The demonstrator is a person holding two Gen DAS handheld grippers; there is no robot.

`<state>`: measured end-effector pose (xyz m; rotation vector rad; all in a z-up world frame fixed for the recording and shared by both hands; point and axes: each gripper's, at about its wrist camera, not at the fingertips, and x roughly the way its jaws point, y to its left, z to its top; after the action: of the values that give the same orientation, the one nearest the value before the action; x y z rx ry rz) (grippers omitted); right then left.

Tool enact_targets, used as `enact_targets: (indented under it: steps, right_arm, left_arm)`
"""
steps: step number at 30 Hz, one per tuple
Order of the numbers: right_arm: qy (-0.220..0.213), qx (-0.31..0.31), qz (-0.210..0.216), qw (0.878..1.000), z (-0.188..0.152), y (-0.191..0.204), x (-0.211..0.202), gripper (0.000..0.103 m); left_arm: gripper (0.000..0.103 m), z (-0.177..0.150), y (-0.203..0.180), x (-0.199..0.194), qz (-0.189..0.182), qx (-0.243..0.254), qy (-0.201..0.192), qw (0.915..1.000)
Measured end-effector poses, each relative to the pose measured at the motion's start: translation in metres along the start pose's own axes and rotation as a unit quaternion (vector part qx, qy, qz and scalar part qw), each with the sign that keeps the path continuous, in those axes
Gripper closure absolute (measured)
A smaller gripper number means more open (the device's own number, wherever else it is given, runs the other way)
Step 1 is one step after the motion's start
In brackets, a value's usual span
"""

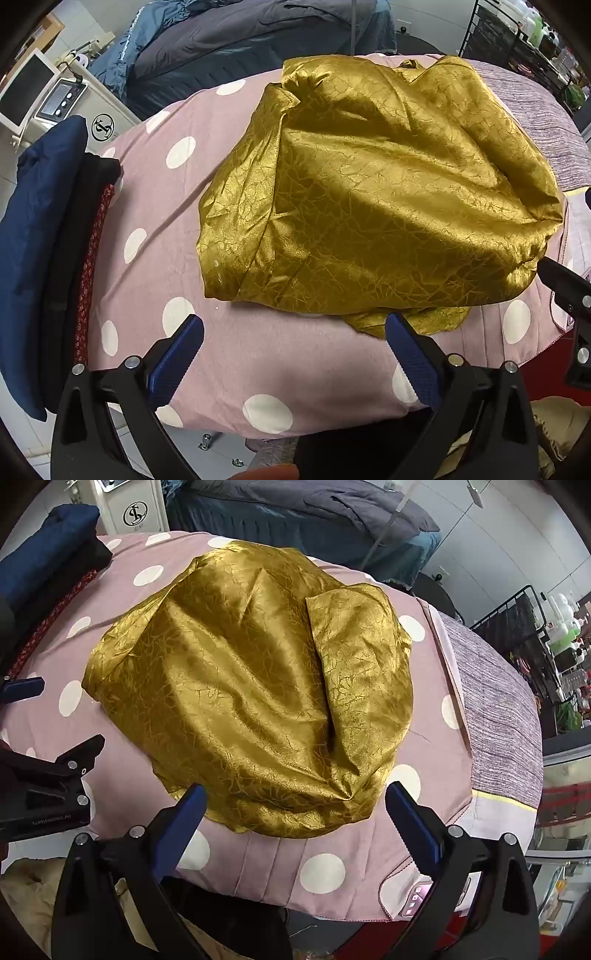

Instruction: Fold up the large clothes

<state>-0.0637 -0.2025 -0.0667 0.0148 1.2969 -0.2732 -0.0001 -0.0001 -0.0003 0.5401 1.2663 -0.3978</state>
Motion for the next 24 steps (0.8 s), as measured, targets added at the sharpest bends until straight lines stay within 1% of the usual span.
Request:
enact_targets:
  steps: [14, 16, 24]
  right_arm:
    - [0.001, 0.001, 0.002, 1.0, -0.0006, -0.0024, 0.0017, 0.007]
    - [0.001, 0.001, 0.003, 1.0, -0.0008, -0.0037, 0.0017, 0.007]
    - [0.001, 0.001, 0.004, 1.0, 0.0005, -0.0042, 0.0034, 0.007]
  left_arm:
    - [0.006, 0.0013, 0.0075, -0.0014, 0.003, -0.004, 0.005, 1.0]
    - [0.006, -0.0001, 0.0011, 0.0037, 0.008, 0.0, 0.007, 0.9999]
    - [0.006, -0.0012, 0.0014, 0.0067, 0.011, -0.001, 0.009, 0.9999]
